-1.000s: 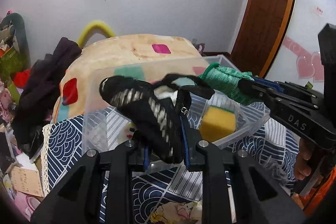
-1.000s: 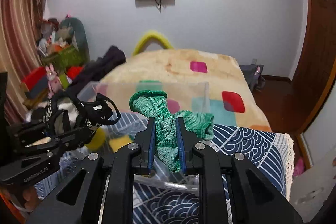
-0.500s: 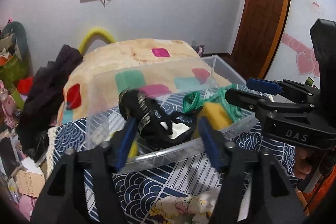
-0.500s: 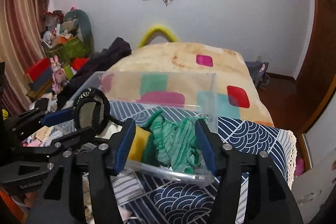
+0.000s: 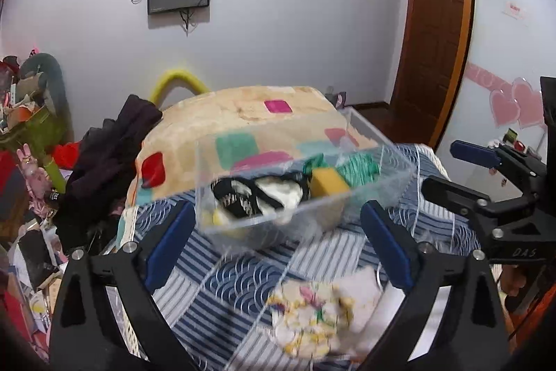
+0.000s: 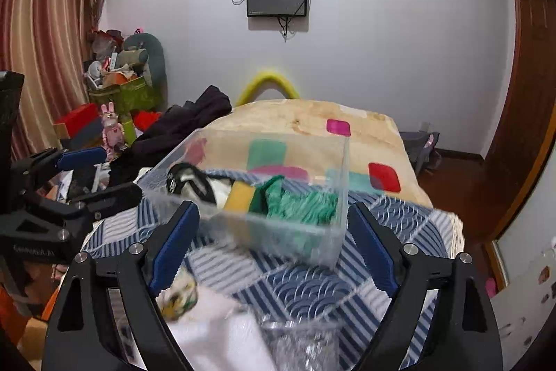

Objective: Organize soft objects
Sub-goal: 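Lower the mask and green cloth into the clear box and open both tools, then grasp the white foam block with the left tool while the right tool grasps the steel-wool bag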

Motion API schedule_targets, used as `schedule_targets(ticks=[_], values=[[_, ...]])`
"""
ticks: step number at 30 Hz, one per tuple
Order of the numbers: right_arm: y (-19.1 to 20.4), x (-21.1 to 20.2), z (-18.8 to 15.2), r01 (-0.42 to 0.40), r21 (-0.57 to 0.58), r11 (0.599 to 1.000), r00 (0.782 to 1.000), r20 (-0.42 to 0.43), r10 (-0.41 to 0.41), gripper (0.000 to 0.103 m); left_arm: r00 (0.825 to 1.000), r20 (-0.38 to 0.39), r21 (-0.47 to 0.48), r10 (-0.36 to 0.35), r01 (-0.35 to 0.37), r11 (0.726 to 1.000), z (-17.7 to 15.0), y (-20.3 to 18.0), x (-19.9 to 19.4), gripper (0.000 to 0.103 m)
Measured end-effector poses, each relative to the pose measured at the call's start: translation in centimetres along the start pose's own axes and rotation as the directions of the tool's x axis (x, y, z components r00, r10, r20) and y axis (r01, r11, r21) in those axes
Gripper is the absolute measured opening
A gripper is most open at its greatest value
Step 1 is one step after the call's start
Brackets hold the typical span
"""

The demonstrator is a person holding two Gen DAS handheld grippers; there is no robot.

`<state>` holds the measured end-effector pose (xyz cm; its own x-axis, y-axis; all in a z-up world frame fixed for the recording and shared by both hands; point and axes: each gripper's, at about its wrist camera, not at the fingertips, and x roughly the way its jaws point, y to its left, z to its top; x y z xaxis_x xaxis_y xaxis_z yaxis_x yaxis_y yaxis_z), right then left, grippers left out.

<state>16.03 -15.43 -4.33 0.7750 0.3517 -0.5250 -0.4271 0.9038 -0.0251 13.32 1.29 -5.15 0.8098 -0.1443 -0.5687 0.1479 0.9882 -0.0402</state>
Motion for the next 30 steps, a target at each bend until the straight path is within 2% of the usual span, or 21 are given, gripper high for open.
schedule_targets(ticks=[7,9,15,19,24,30], values=[[-0.6,-1.6,-4.2,0.012,0.031,0.999,0.998,-0.054,-0.011,0.088,0.996,-0.087,-0.02,-0.019,0.017,1.0,-3.7,-0.7,0.2,0.097],[-1.0,-1.8,-5.6,0.043,0.036,0.998,0.996,-0.083,-0.04,0.088,0.993,-0.115,-0.012,-0.032,0.03,0.999,-4.6,-1.8,0.5,0.097],[-2.9,-2.1,-8.6,0.085,0.068,0.994,0.984,-0.162,-0.073,0.088,0.989,-0.126,0.055,-0.071,0.079,0.995,-5.4,-6.1,-0.2,0.098],[-3.9,-2.4,-9.6,0.095,0.092,0.991,0.98,-0.181,-0.078,0.088,0.976,-0.17,0.049,-0.139,0.149,0.988,-5.8,-8.7,0.3,0.099],[-4.2,-3.7,-10.6,0.113,0.088,0.99,0.979,-0.183,-0.095,0.088,0.958,-0.222,0.053,-0.179,0.195,0.979,-6.9,-11.0,1.1,0.099],[-4.9,-4.1,-12.2,0.101,0.096,0.99,0.974,-0.213,-0.079,0.088,0.955,-0.255,0.109,-0.155,0.187,0.976,-7.8,-12.2,2.0,0.101]])
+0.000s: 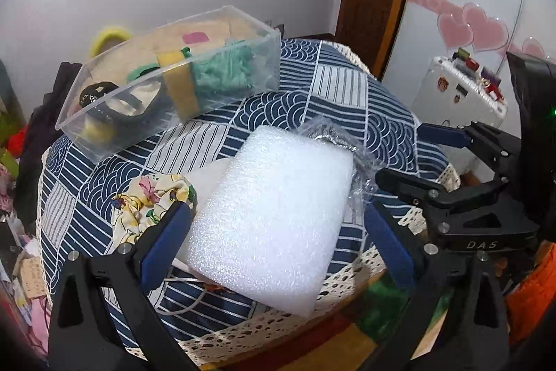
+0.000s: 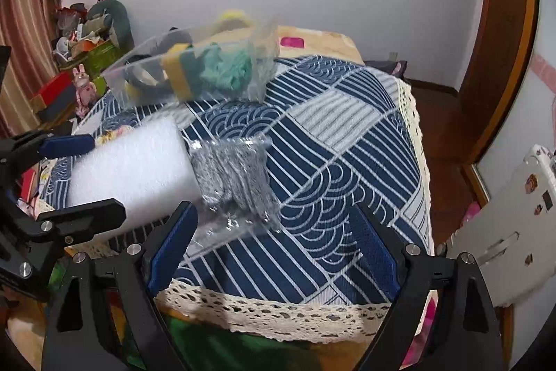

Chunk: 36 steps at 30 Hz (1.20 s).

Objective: Organize soft objects
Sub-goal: 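Grasp the white foam block with the left tool while the right tool grasps the steel-wool bag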

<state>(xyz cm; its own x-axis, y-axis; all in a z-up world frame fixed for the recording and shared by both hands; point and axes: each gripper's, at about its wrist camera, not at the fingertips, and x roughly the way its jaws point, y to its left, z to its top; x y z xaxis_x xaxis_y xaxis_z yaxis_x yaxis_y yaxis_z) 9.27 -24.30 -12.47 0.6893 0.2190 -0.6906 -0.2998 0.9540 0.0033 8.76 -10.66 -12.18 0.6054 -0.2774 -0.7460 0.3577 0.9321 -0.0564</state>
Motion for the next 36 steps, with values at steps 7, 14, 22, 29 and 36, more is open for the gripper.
schedule_targets(ticks=[7,14,22,29,36], values=[[-0.5,0.8,-0.5,-0.021,0.031,0.999,0.999,-0.027,0.022,0.088,0.997,-0.062,-0.061,0.043,-0.046,0.997,-0.4,2.2,2.4,0.101],[-0.2,1.2,-0.2,-0.053,0.032,0.998,0.998,-0.033,0.054,0.088,0.999,-0.005,-0.174,-0.038,0.036,0.984,-0.5,4.9,1.9,0.075],[0.6,3.1,0.9,-0.118,0.054,0.992,0.992,-0.045,0.12,0.086,0.996,0.029,-0.257,-0.087,0.092,0.962,-0.5,7.4,1.6,0.041],[1.7,4.7,1.1,-0.166,0.042,0.985,0.982,-0.085,0.169,0.051,0.993,0.082,-0.231,-0.086,0.103,0.968,-0.4,7.2,0.0,0.03],[2.6,4.2,0.6,-0.171,-0.012,0.985,0.982,-0.081,0.17,0.028,0.987,0.146,-0.206,-0.07,0.099,0.974,0.2,7.0,-2.2,0.03]])
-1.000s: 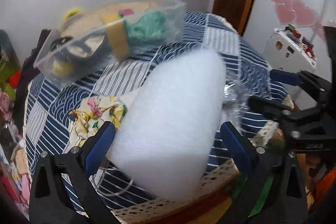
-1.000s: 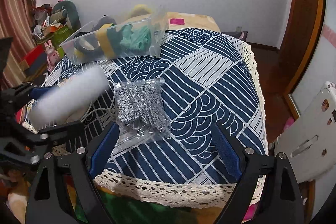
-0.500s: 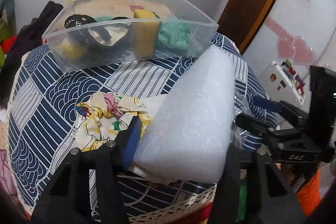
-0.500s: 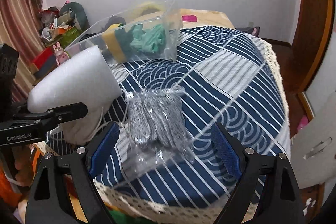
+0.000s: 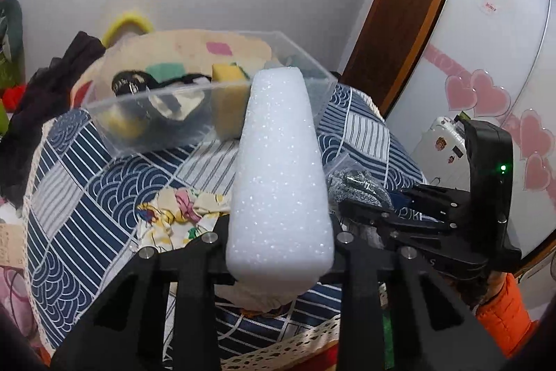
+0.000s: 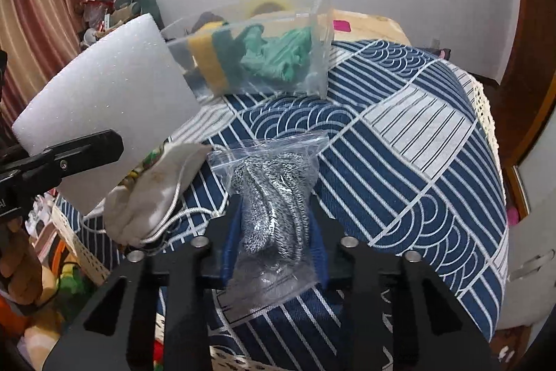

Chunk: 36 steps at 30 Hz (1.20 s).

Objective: Organize soft objects
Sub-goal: 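Grasp the white foam block with the left tool while the right tool grasps the steel-wool bag, then place the foam block and steel-wool bag into the clear box, opening both tools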

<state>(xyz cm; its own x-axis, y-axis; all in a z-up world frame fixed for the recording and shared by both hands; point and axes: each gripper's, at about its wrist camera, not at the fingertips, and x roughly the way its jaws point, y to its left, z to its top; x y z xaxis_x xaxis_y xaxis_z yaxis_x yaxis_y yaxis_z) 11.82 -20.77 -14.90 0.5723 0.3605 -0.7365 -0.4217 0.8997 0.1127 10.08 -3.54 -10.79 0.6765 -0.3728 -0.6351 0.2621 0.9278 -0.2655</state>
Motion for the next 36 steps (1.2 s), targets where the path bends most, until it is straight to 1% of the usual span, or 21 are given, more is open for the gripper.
schedule_targets(ticks=[2,8,13,16,20,23,25,28,31,36], values=[[0.0,-0.4,0.3,-0.001,0.005,1.0,1.0,0.011,0.001,0.027,1.0,0.021,-0.009,0.006,-0.006,1.0,0.4,0.2,-0.7,0.03],[0.1,-2.6,1.9,0.0,0.01,1.0,0.995,0.095,-0.001,0.027,0.994,0.094,-0.017,0.052,-0.051,0.999,2.0,1.0,-2.6,0.03],[0.7,-4.3,4.1,0.025,-0.003,1.0,0.983,0.181,-0.024,0.027,0.986,0.154,-0.023,0.066,-0.064,0.998,3.8,1.7,-3.8,0.03],[0.9,-4.8,6.1,0.025,-0.004,1.0,0.975,0.221,-0.024,0.027,0.977,0.194,-0.024,0.091,-0.088,0.996,4.9,2.2,-4.5,0.03],[1.4,-4.7,8.3,0.037,-0.018,0.999,0.964,0.263,-0.031,0.028,0.962,0.24,-0.025,0.131,-0.129,0.991,6.9,2.8,-4.4,0.03],[1.6,-4.5,10.4,0.021,-0.019,1.0,0.957,0.289,-0.014,0.028,0.955,0.256,-0.032,0.149,-0.146,0.989,7.9,3.6,-3.9,0.03],[1.8,-4.3,11.2,0.021,-0.019,1.0,0.953,0.303,-0.014,0.028,0.952,0.261,-0.037,0.158,-0.153,0.987,8.4,4.1,-3.3,0.03],[2.1,-3.9,12.2,0.014,-0.02,1.0,0.948,0.318,-0.007,0.028,0.951,0.257,-0.044,0.173,-0.168,0.985,9.0,4.8,-2.3,0.03],[2.4,-3.2,13.3,0.022,-0.03,0.999,0.944,0.329,-0.011,0.028,0.952,0.252,-0.061,0.174,-0.163,0.985,9.4,5.7,-1.0,0.03],[2.5,-1.1,14.6,0.046,-0.036,0.998,0.953,0.301,-0.033,0.028,0.957,0.225,-0.058,0.184,-0.176,0.983,10.2,6.5,1.6,0.03]])
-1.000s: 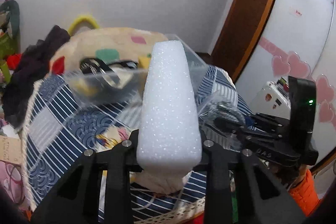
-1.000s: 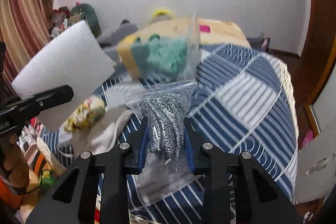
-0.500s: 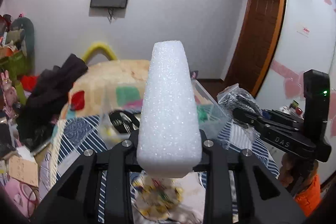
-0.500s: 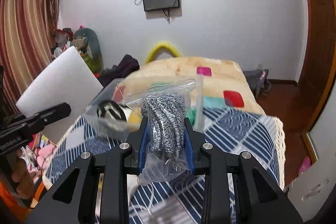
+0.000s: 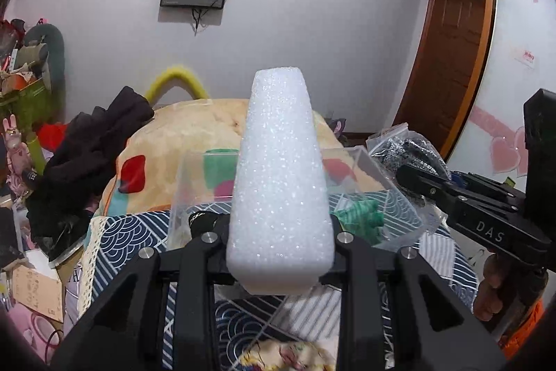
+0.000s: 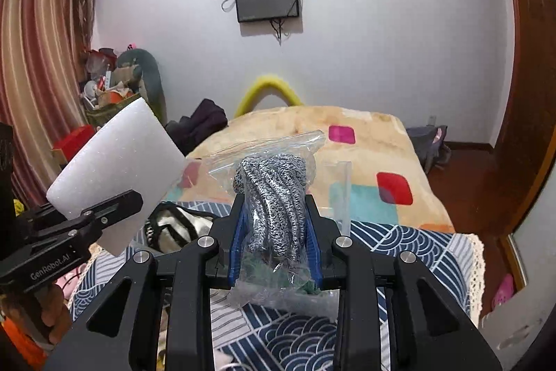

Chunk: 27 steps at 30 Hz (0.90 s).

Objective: Organize soft objects
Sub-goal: 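Place the foam block and steel-wool bag into the clear box, opening both tools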

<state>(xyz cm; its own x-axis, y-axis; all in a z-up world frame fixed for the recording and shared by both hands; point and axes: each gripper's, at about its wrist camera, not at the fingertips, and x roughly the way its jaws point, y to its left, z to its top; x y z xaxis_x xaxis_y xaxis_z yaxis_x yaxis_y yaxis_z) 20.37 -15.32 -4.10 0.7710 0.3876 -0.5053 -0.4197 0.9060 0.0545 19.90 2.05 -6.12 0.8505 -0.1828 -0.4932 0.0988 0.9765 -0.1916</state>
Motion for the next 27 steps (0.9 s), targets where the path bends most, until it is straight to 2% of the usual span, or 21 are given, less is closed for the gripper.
schedule_targets(ticks=[8,13,17,20,22,27], values=[[-0.7,3.5,-0.6,0.006,0.033,0.999,0.997,-0.077,-0.003,0.028,0.997,-0.072,0.009,0.0,0.001,1.0,-1.2,0.2,4.4,0.03],[-1.0,5.0,-1.6,0.016,0.04,0.999,0.991,-0.13,-0.011,0.029,0.993,-0.119,-0.018,-0.015,0.013,1.0,-1.9,0.9,5.9,0.03],[-0.8,5.4,-1.9,0.027,0.03,0.999,0.989,-0.144,-0.022,0.03,0.989,-0.148,-0.015,0.013,-0.016,1.0,-2.3,1.1,6.3,0.033],[-0.4,5.4,-1.8,0.044,0.005,0.999,0.988,-0.149,-0.043,0.042,0.989,-0.147,-0.024,0.018,-0.022,0.999,-2.5,1.2,5.9,0.047],[0.0,5.4,-1.7,0.041,-0.008,0.999,0.987,-0.155,-0.042,0.057,0.991,-0.126,-0.026,0.032,-0.035,0.999,-2.4,1.3,5.2,0.056],[0.6,3.7,-1.4,0.056,-0.033,0.998,0.993,-0.102,-0.06,0.065,0.992,-0.104,-0.003,0.068,-0.068,0.998,-2.2,1.1,3.3,0.06]])
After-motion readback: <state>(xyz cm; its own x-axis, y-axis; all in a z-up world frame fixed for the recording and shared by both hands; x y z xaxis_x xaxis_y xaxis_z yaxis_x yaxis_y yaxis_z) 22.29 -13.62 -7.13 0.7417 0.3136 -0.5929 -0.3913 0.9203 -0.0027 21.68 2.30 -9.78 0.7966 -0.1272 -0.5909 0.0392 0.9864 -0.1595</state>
